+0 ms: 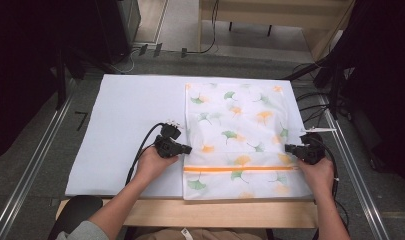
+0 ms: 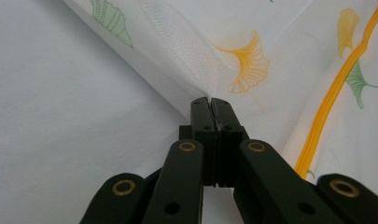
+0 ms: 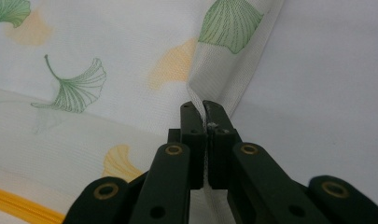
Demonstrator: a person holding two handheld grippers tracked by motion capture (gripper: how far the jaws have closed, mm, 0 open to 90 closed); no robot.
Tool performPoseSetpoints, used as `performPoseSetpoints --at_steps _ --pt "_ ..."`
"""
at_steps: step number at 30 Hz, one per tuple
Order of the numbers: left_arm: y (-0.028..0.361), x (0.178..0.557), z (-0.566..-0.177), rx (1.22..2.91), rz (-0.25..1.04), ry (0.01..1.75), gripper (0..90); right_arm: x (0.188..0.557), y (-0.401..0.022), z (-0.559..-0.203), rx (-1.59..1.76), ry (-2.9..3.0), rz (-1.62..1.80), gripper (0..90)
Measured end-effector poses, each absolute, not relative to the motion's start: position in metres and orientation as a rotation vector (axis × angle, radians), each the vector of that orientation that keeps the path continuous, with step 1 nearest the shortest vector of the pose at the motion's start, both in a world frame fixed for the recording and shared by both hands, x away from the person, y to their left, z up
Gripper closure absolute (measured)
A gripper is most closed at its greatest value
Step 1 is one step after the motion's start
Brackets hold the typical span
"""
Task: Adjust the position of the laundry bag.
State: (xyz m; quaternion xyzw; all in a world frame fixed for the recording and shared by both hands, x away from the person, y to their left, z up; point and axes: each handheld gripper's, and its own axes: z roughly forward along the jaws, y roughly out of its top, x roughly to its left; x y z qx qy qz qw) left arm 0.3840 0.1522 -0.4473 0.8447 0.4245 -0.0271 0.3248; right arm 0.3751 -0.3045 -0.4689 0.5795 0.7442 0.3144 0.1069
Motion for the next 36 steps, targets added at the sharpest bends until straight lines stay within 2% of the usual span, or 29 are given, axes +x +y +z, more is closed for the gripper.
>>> performPoseSetpoints --at_steps 36 --pt "0.195 0.388 -0.431 2.168 -0.099 1.157 90.0 0.381 -0.275 -0.454 1.65 2.291 0.993 89.8"
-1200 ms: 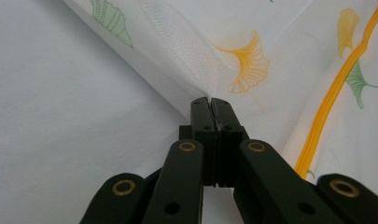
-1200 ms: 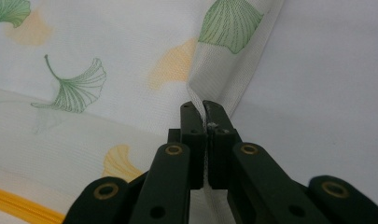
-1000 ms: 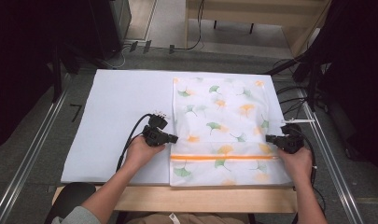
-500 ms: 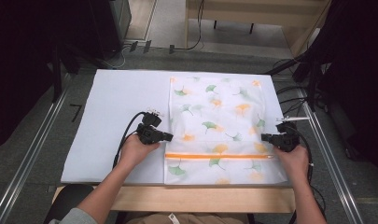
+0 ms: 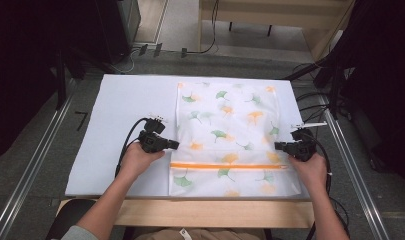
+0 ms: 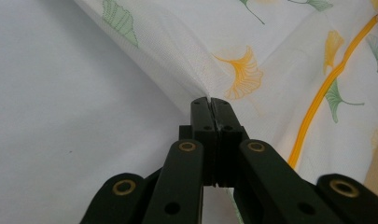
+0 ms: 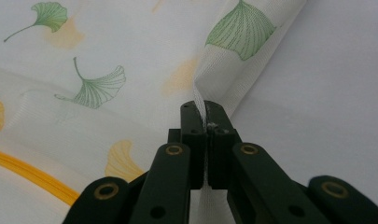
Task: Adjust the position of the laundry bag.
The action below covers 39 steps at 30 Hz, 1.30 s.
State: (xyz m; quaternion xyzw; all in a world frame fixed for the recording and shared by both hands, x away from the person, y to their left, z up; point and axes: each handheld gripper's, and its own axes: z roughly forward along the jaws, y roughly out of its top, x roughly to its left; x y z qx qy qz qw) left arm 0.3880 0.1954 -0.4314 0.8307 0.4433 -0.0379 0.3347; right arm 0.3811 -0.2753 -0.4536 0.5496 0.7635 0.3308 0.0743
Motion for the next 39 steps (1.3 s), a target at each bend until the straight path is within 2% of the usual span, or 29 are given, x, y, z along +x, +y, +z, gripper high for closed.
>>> performPoseSetpoints --at_steps 19,39 --pt "0.223 0.387 -0.422 2.113 -0.118 1.198 90.0 0.387 -0.254 -0.449 1.593 2.361 1.014 89.7" --pt "0.262 0.381 -0.42 2.095 -0.05 1.269 90.0 0.401 -0.214 -0.444 1.485 2.48 1.039 89.6"
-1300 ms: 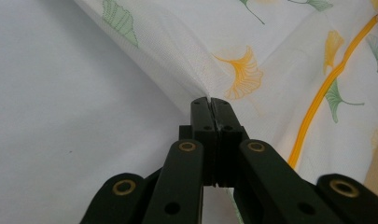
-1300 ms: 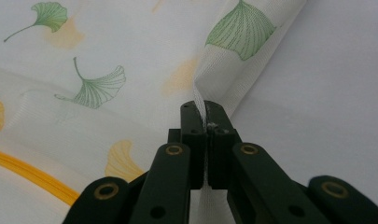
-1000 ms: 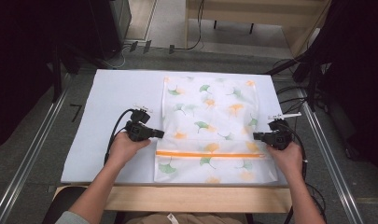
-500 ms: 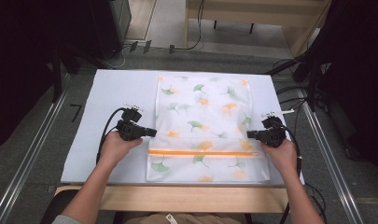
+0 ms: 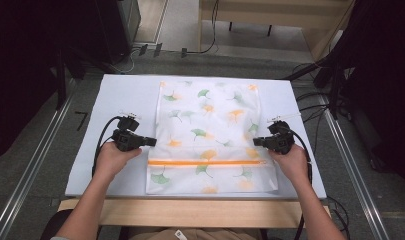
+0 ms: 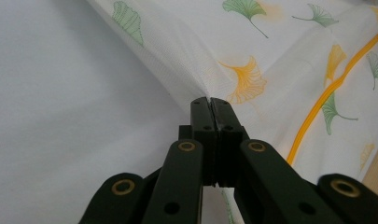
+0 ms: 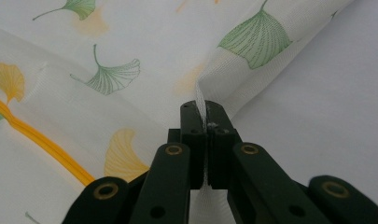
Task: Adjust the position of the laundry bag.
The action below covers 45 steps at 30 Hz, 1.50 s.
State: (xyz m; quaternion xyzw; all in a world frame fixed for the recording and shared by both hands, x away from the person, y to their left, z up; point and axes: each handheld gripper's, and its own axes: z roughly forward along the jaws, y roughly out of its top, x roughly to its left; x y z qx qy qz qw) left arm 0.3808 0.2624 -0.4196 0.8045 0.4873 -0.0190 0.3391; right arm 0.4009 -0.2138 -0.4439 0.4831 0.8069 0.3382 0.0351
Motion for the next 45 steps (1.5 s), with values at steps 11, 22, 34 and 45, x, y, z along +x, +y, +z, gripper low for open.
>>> performPoseSetpoints --at_steps 11,22,34,45 --pt "0.288 0.38 -0.421 2.075 0.019 1.338 90.0 0.407 -0.187 -0.442 1.413 2.54 1.052 89.4" --pt "0.299 0.381 -0.426 2.074 0.043 1.383 90.0 0.41 -0.17 -0.446 1.383 2.549 1.042 88.2" --pt "0.305 0.381 -0.425 2.061 0.066 1.395 90.0 0.409 -0.166 -0.448 1.363 2.572 1.061 87.9" --pt "0.303 0.377 -0.419 2.013 0.025 1.306 53.4 0.407 -0.174 -0.445 1.308 2.523 1.072 57.6"
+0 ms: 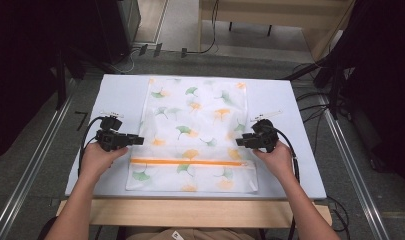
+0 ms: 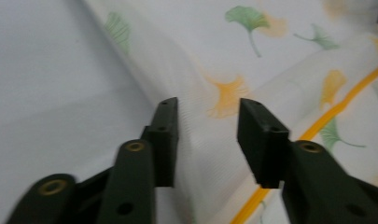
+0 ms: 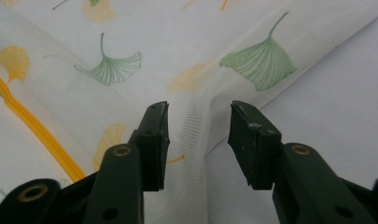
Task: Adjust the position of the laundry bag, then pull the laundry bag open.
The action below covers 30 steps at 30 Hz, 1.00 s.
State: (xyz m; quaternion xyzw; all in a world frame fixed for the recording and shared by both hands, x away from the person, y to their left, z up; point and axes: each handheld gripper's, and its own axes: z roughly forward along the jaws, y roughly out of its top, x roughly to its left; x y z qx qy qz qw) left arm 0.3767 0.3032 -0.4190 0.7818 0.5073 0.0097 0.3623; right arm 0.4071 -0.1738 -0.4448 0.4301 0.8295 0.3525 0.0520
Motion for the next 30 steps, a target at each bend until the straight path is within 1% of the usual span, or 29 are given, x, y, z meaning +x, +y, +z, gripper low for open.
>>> performPoseSetpoints --at_steps 1,4,8,20,22,26,30 --pt "0.302 0.376 -0.418 2.007 0.032 1.299 47.7 0.406 -0.175 -0.442 1.306 2.513 1.083 56.4" --pt "0.301 0.373 -0.414 1.993 0.023 1.297 40.1 0.404 -0.178 -0.438 1.31 2.486 1.142 53.6" --pt "0.297 0.369 -0.409 2.002 0.038 1.279 36.2 0.399 -0.179 -0.436 1.312 2.499 1.131 52.6" --pt "0.28 0.362 -0.4 2.032 0.041 1.217 34.4 0.386 -0.191 -0.431 1.321 2.47 1.148 54.0" --pt "0.276 0.362 -0.4 2.038 0.039 1.204 34.4 0.381 -0.194 -0.429 1.318 2.476 1.118 55.5" --pt "0.267 0.362 -0.398 2.054 0.037 1.174 34.4 0.374 -0.201 -0.428 1.321 2.453 1.1 61.6" --pt "0.257 0.364 -0.398 2.075 0.031 1.142 34.4 0.369 -0.209 -0.427 1.358 2.435 1.12 69.6"
